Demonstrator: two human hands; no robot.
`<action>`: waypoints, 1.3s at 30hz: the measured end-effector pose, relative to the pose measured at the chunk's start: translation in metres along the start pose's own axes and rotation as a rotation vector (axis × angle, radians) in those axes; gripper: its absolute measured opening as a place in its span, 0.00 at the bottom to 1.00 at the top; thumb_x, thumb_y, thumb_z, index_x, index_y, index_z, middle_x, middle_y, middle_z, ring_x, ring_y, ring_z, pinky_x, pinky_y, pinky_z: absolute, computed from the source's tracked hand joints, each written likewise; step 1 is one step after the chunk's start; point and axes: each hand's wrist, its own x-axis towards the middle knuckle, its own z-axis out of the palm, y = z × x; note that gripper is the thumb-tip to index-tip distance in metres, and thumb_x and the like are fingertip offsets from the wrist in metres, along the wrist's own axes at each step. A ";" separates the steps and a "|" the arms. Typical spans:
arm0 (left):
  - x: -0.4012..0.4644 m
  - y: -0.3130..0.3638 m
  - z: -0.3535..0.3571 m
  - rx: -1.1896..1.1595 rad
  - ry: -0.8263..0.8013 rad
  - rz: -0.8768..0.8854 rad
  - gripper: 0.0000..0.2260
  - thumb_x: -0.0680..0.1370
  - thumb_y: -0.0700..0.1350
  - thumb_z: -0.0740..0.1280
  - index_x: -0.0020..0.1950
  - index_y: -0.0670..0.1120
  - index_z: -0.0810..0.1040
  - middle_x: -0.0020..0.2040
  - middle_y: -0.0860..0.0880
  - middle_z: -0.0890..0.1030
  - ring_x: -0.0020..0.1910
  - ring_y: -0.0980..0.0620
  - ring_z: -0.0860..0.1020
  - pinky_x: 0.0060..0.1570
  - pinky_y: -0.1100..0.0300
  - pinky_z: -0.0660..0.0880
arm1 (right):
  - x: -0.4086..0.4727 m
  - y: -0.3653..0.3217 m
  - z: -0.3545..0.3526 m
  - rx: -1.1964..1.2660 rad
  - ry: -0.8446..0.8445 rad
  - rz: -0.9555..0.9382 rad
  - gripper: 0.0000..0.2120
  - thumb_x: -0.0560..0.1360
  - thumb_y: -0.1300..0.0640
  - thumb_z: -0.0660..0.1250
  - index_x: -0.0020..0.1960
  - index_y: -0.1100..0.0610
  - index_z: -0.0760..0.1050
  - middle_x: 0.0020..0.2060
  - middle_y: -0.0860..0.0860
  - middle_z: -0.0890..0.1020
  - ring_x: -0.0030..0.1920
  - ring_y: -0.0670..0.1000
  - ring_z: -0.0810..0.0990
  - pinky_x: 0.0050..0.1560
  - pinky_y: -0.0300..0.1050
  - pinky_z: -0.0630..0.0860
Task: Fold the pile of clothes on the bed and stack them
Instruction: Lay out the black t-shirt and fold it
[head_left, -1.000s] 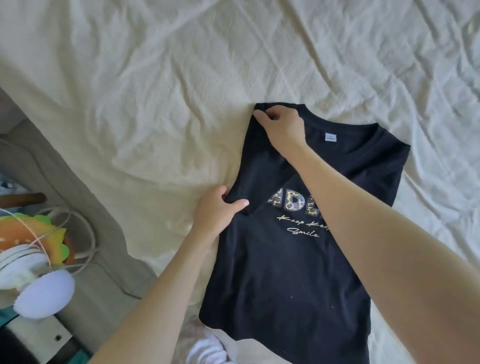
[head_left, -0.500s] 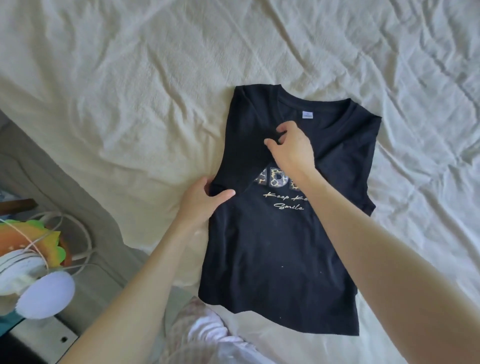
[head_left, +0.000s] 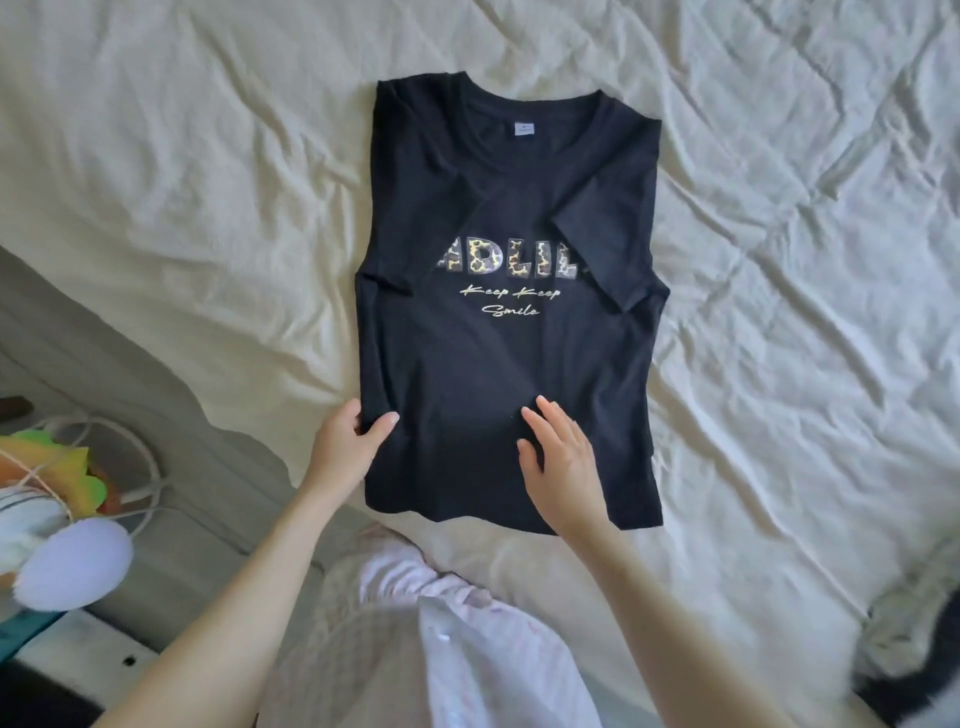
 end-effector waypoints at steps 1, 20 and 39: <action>-0.005 -0.007 0.002 -0.004 -0.002 -0.010 0.07 0.76 0.45 0.68 0.48 0.41 0.76 0.43 0.45 0.81 0.43 0.46 0.78 0.39 0.59 0.71 | -0.005 0.005 -0.004 0.043 0.046 0.049 0.16 0.79 0.59 0.60 0.67 0.58 0.73 0.70 0.53 0.70 0.71 0.54 0.65 0.72 0.47 0.58; -0.085 -0.056 0.018 -0.301 0.290 -0.068 0.07 0.80 0.44 0.62 0.52 0.41 0.74 0.51 0.44 0.78 0.50 0.45 0.75 0.56 0.48 0.73 | -0.043 0.146 -0.050 1.092 -0.124 0.680 0.08 0.77 0.58 0.66 0.48 0.63 0.73 0.47 0.55 0.80 0.48 0.54 0.80 0.43 0.46 0.77; -0.169 -0.067 0.017 -0.617 0.051 -0.503 0.04 0.76 0.40 0.68 0.47 0.40 0.75 0.46 0.43 0.79 0.43 0.47 0.78 0.40 0.55 0.75 | -0.123 0.172 -0.071 1.121 -0.083 0.892 0.06 0.75 0.61 0.69 0.45 0.62 0.73 0.43 0.55 0.77 0.43 0.53 0.78 0.37 0.43 0.77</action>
